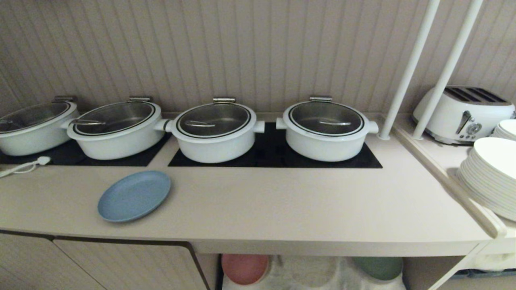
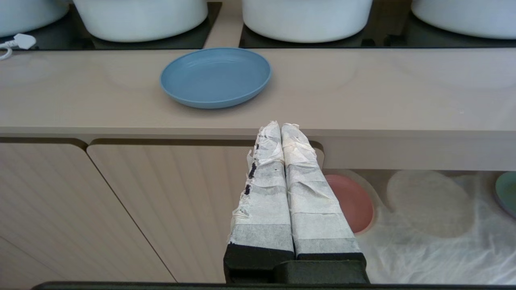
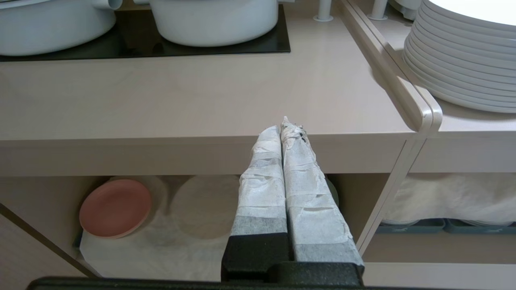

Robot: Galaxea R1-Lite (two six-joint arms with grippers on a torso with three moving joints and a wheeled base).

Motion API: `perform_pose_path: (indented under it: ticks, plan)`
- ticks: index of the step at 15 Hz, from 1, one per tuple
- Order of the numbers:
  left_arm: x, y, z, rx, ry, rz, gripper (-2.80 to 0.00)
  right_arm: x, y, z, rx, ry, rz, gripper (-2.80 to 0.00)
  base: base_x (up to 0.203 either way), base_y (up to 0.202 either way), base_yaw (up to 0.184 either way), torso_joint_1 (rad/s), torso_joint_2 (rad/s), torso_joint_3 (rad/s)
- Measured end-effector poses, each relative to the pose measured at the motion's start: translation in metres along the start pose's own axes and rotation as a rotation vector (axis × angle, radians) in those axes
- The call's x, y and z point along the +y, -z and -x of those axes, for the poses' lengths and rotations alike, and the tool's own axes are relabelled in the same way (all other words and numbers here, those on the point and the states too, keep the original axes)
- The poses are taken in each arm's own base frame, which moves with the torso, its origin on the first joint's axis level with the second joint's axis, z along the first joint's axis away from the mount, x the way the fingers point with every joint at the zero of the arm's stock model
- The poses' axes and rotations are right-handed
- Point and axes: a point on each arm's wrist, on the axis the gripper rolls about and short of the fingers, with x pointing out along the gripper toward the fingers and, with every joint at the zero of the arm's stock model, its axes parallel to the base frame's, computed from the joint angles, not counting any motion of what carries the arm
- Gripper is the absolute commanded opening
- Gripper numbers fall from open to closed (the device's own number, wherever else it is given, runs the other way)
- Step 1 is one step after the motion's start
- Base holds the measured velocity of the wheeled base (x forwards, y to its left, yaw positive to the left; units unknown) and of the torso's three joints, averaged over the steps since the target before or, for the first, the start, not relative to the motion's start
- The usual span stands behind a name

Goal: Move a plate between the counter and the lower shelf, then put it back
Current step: Pick up the plate

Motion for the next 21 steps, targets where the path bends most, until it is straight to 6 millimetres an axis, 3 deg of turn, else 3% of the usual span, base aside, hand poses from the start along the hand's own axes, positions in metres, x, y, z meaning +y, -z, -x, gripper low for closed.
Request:
perform_pose_path:
  ticks: [21]
  plan:
    - [0.0000,0.0000,0.0000,0.000,0.000,-0.002,-2.80,0.0000,0.0000,0.0000,0.000,-0.004,0.006,-2.80,0.000,0.000,0.000,0.000,0.00,0.000]
